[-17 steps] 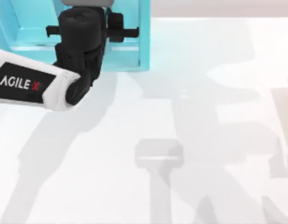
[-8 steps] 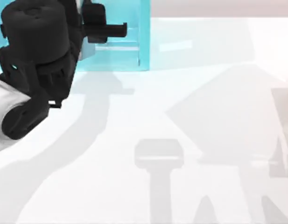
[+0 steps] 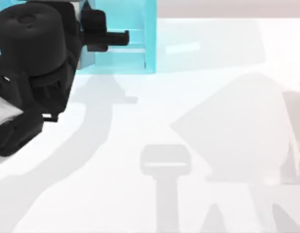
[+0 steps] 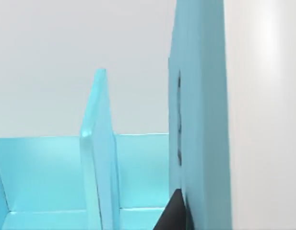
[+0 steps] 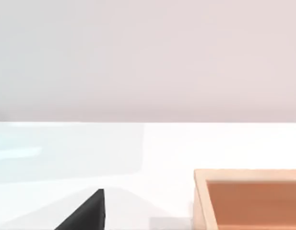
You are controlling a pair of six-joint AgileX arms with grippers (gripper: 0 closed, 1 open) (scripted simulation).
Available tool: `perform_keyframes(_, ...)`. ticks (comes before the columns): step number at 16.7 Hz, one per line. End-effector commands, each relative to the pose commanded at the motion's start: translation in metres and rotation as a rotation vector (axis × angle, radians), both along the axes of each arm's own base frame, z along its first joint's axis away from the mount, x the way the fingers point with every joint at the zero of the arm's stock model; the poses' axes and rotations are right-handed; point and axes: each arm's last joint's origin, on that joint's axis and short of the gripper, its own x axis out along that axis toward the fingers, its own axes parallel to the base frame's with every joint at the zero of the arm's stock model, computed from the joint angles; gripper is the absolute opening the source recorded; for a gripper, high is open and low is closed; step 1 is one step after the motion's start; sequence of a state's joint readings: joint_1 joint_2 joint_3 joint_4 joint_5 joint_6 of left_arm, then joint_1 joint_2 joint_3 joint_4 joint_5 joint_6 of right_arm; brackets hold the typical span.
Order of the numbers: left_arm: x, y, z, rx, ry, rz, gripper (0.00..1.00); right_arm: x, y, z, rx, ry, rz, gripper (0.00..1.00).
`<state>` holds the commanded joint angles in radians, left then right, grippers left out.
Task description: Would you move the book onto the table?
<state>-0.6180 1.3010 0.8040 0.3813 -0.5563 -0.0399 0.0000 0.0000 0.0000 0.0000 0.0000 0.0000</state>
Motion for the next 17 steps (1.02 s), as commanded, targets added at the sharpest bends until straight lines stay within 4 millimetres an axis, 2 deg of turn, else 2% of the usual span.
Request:
perform_keyframes(4,-0.001,-0.005,0.003,0.08,-0.01,-0.019,0.0,0.0,0.0,0.0,0.0,0.0,0.0,1.0)
perform_keyframes(8,-0.003,-0.017,0.003,0.324,-0.017,-0.06,0.0,0.0,0.0,0.0,0.0,0.0,0.0,1.0)
perform_keyframes(12,-0.006,-0.036,-0.006,0.716,-0.007,-0.122,0.0,0.0,0.0,0.0,0.0,0.0,0.0,1.0)
perform_keyframes(17,-0.011,-0.064,-0.028,1.37,0.017,-0.246,0.0,0.0,0.0,0.0,0.0,0.0,0.0,1.0)
